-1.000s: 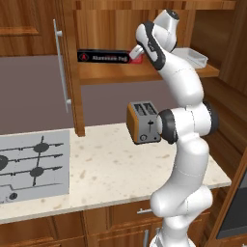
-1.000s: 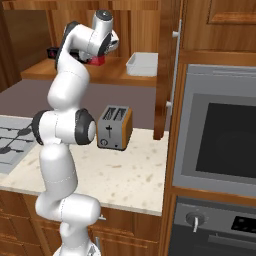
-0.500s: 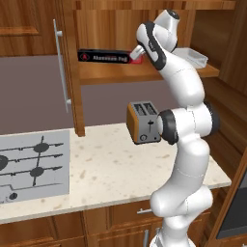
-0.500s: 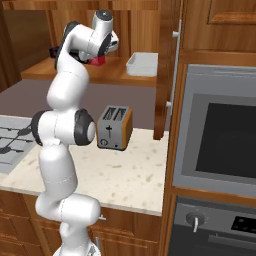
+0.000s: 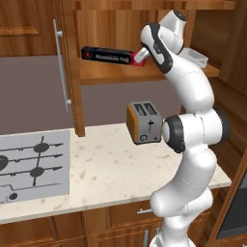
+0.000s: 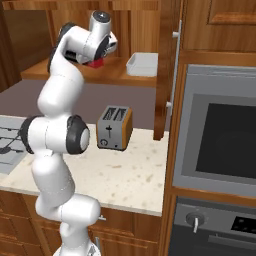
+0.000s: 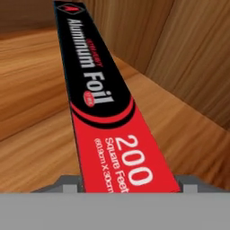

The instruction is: Retrieve the tupperware and aluminum foil from the cabinet and place them on the dining counter near the plate with chicken drumstick and shrimp to prepare for storing leftovers.

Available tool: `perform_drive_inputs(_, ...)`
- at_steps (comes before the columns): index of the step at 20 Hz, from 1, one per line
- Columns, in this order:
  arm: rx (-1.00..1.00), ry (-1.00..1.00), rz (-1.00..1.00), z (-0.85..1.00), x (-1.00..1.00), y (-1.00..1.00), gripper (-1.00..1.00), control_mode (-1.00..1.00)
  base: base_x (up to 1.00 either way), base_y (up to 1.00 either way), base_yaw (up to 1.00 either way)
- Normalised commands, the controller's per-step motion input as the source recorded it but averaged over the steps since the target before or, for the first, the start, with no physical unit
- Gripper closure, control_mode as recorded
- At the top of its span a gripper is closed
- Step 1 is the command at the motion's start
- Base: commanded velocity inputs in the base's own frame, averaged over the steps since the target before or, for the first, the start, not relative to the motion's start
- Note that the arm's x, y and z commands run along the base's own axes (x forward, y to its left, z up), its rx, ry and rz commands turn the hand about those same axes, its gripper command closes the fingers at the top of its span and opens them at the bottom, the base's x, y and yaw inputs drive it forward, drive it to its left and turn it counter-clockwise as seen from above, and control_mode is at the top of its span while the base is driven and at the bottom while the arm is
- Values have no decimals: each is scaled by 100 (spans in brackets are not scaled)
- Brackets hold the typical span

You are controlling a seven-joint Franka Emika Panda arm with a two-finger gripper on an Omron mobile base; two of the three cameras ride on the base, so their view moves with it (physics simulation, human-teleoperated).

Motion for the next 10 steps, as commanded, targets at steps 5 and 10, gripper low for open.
perform_drive_inputs(5,0,0,-1,0,-100,0,100,-100,0,0,0)
perform_drive_inputs(10,0,0,-2,0,-100,0,100,-100,0,0,0)
